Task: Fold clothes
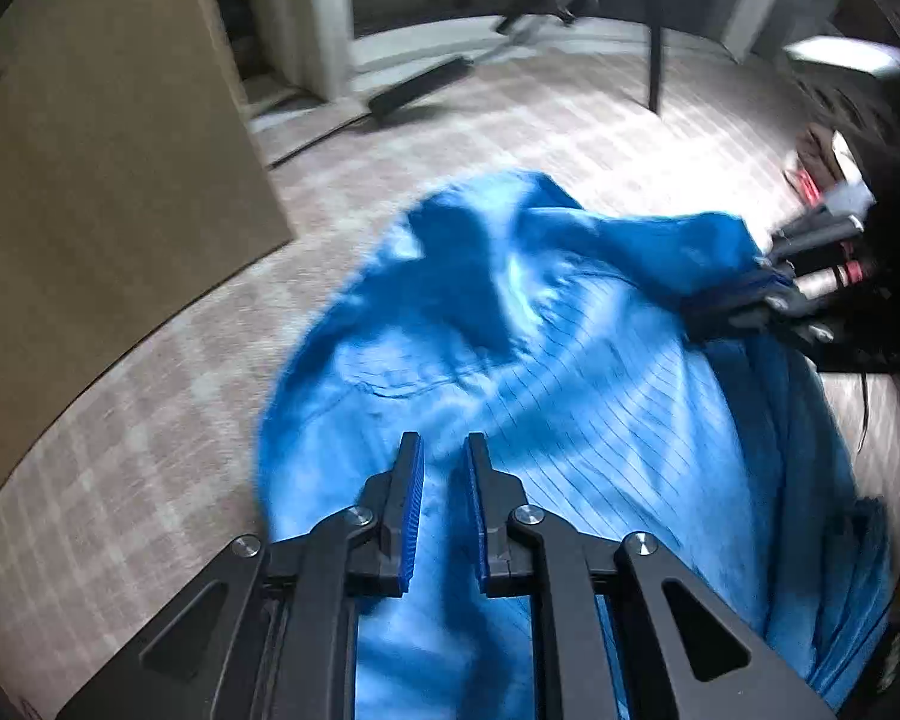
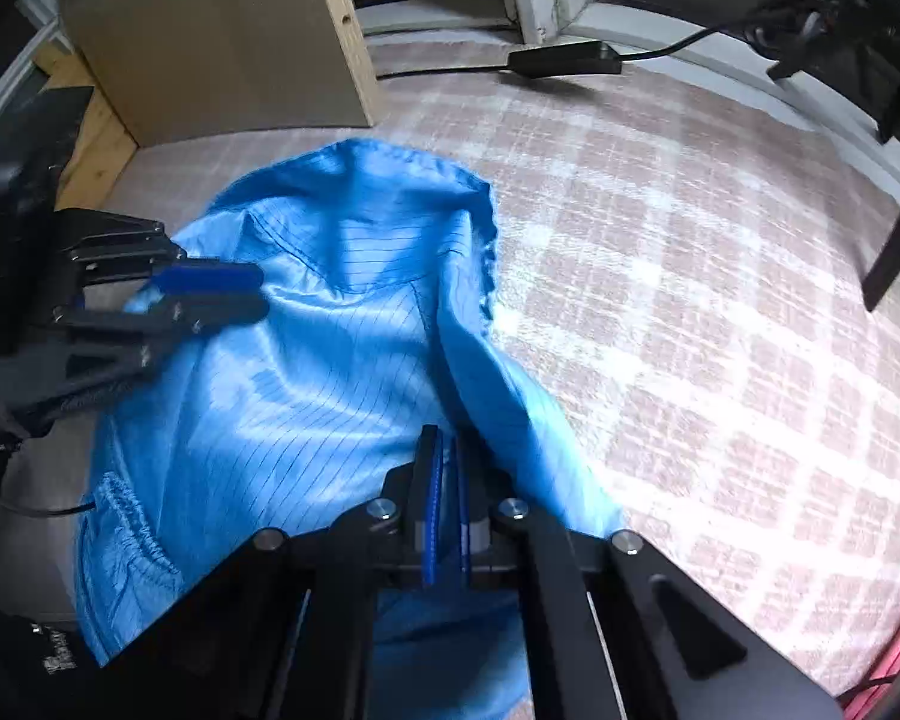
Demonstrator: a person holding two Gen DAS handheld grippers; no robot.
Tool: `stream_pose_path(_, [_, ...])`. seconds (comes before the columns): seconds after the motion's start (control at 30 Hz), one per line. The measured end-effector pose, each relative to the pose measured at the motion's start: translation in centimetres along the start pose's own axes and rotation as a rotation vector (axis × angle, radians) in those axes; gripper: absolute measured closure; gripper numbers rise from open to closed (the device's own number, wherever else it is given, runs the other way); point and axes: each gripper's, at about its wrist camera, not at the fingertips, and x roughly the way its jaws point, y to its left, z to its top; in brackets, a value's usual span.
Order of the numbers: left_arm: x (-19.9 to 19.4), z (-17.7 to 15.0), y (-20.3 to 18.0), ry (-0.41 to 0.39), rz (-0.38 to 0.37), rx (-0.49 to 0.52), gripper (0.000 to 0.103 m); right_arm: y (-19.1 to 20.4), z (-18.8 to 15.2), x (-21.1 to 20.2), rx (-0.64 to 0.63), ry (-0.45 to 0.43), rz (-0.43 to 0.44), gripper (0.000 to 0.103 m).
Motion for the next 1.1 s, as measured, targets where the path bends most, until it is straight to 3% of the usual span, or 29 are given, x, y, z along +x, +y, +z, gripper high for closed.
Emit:
stream_pose_path(0.17, [-5.9,-1.3,0.2,-0.113,-0.050,-0.020,0.088,1.5,-0.1,-3.9,-0.028,-0.108,0.102,0.094])
stream_pose_path(0.23, [-8.1,-2.4,0.8,-0.141,-0.071,-0.047,0.084,1.7,0.1,-4.2,-0.023,-0.134,0.081,0.090])
stream_pose_path(0.33, [-10.2,-5.0,2.7,-0.154,-0.021,-0.086,0.075,1.5,0.3,-5.0,-0.010,-0.175,0.030,0.090])
stream_pose_path(0.4, [-10.2,-6.5,3.9,-0.123,-0.025,-0.123,0.074,0.9,0.4,-5.7,0.002,-0.205,-0.021,0.077])
stream_pose_path(0.47, [-9.7,-7.1,4.8,-0.097,-0.044,-0.143,0.067,0.2,0.4,-6.1,-0.008,-0.222,-0.108,0.048])
stream_pose_path(0.53, [-9.0,-7.2,5.4,-0.074,-0.077,-0.153,0.063,-0.6,0.3,-5.9,-0.021,-0.184,-0.139,0.046])
stream_pose_path(0.67, [-5.8,-5.5,5.5,-0.014,-0.193,-0.165,0.056,-1.4,0.6,-4.7,-0.008,-0.087,-0.040,0.046])
stream_pose_path(0.73, [-3.8,-4.5,5.1,0.034,-0.222,-0.157,0.055,-1.6,0.7,-3.6,-0.013,-0.047,-0.034,0.046])
stream_pose_path(0.77, [-2.9,-4.2,4.8,0.057,-0.240,-0.157,0.059,-1.7,0.7,-3.0,-0.010,-0.030,-0.028,0.046])
stream_pose_path(0.8, [-2.0,-3.9,4.5,0.079,-0.255,-0.157,0.079,-1.8,0.7,-2.5,-0.001,-0.021,-0.010,0.047])
stream_pose_path(0.83, [-1.5,-3.8,4.3,0.088,-0.245,-0.157,0.095,-1.9,0.7,-2.1,0.008,-0.014,0.007,0.063])
stream_pose_path(0.87, [-1.4,-3.8,4.2,0.094,-0.235,-0.159,0.101,-1.8,0.6,-1.9,0.016,-0.014,0.016,0.094])
stream_pose_path(0.93, [-2.8,-4.0,3.9,0.053,-0.247,-0.165,0.101,-1.5,0.4,-2.4,0.025,-0.034,0.027,0.098])
stream_pose_path(1.1, [-10.4,-6.1,2.2,-0.075,-0.233,-0.144,0.101,1.2,-1.9,-9.4,-0.001,-0.206,0.035,0.099])
